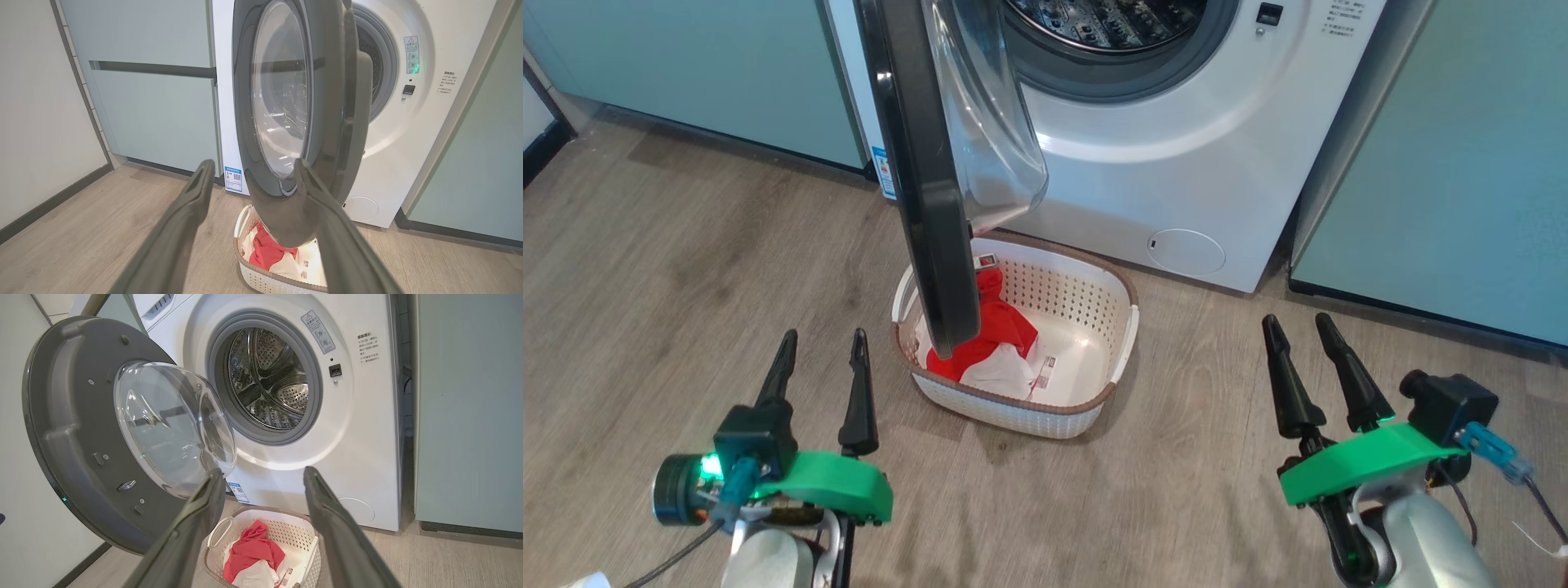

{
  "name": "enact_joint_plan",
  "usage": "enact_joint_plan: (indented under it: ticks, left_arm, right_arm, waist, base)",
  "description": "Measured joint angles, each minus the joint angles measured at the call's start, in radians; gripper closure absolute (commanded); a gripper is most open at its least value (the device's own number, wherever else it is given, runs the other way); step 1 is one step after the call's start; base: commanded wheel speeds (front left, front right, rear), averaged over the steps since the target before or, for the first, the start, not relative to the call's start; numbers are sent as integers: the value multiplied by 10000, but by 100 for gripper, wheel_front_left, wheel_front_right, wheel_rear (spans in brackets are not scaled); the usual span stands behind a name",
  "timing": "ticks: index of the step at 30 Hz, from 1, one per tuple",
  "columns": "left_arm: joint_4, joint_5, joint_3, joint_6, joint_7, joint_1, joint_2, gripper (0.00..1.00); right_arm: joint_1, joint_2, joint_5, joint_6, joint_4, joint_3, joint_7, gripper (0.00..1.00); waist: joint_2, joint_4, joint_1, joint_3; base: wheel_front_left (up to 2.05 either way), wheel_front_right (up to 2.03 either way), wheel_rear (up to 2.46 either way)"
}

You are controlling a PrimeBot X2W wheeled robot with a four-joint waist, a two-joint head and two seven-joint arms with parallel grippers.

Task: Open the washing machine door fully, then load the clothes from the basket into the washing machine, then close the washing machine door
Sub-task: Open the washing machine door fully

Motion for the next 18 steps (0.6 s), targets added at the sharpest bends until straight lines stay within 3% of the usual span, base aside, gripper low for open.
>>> enact_joint_plan:
  ticks: [16,18]
  left_arm:
    - [17,-58,10,86,0,1,0,3]
    - [17,-291,25,6,0,1,0,72]
  right_arm:
    - [-8,0,247,0,65,10,0,0]
    - [-9,0,247,0,71,10,0,0]
  waist:
    - [0,-39,0,33]
    - [0,-44,0,49]
  base:
    - [0,0,0]
    - [0,0,0]
